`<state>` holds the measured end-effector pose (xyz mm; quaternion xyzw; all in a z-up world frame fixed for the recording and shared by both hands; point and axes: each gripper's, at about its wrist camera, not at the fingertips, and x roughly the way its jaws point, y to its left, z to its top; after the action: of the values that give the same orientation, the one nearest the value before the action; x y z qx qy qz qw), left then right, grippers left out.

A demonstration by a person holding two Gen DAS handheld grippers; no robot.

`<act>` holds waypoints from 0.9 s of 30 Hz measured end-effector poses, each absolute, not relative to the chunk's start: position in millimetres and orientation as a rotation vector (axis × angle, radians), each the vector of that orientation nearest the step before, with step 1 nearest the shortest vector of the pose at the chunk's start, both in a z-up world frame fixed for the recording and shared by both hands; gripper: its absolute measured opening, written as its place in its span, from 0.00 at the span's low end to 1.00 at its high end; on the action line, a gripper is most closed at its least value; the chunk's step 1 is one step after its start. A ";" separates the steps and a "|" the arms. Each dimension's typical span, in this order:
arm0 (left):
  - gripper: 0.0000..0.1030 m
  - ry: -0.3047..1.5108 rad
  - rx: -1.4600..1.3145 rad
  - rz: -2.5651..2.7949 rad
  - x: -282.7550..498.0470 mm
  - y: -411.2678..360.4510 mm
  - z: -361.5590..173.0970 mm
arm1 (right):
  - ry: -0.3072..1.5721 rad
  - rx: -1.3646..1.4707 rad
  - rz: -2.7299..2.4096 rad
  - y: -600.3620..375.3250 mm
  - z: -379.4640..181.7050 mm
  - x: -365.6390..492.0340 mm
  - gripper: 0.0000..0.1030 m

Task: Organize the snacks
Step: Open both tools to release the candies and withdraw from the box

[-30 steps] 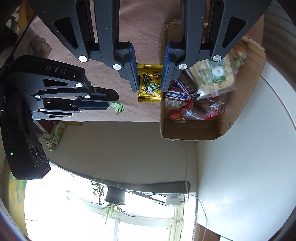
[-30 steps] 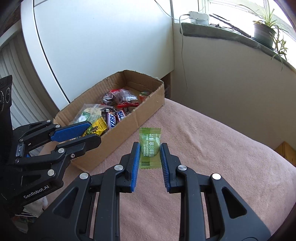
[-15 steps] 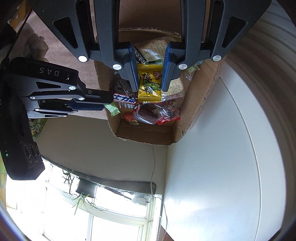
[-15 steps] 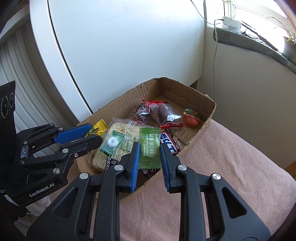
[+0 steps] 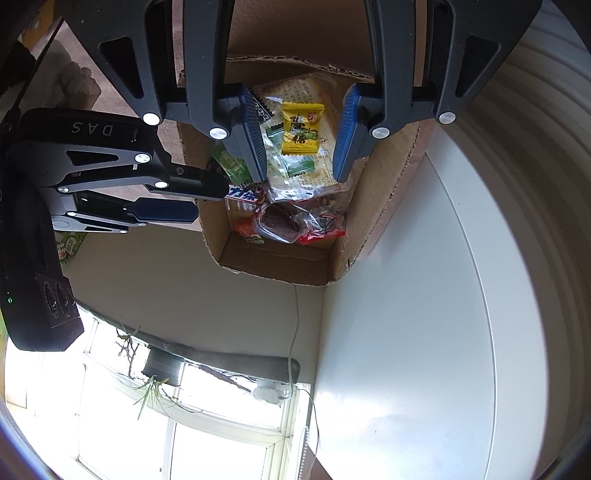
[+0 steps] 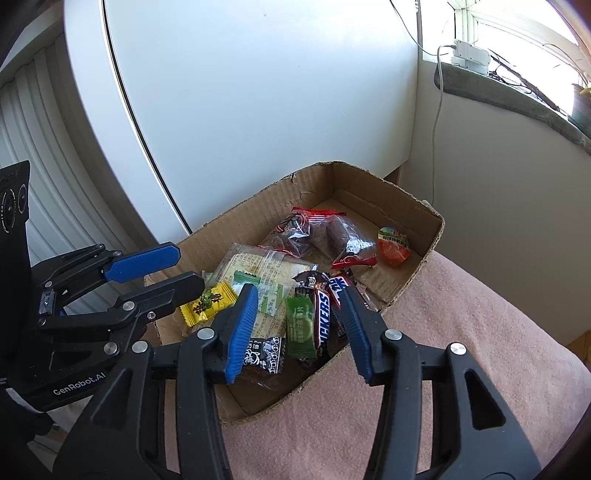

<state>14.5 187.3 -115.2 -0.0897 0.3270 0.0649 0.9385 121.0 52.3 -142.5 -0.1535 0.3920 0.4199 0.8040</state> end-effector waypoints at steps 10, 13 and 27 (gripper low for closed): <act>0.58 0.625 -0.175 0.156 -11.1 178.3 -98.6 | 0.805 -0.293 0.882 25.0 -125.6 101.7 0.71; 0.69 0.616 -0.167 0.167 -22.7 172.5 -93.5 | 0.787 -0.286 0.868 13.1 -120.6 90.9 0.83; 0.79 0.593 -0.189 0.220 -56.5 157.5 -82.0 | 0.713 -0.278 0.779 -26.8 -105.7 59.7 0.96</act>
<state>-56.5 157.5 -82.0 -0.0927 0.2912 0.1080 0.9460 59.7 -26.8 -105.7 -0.1322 0.3391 0.3702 0.8547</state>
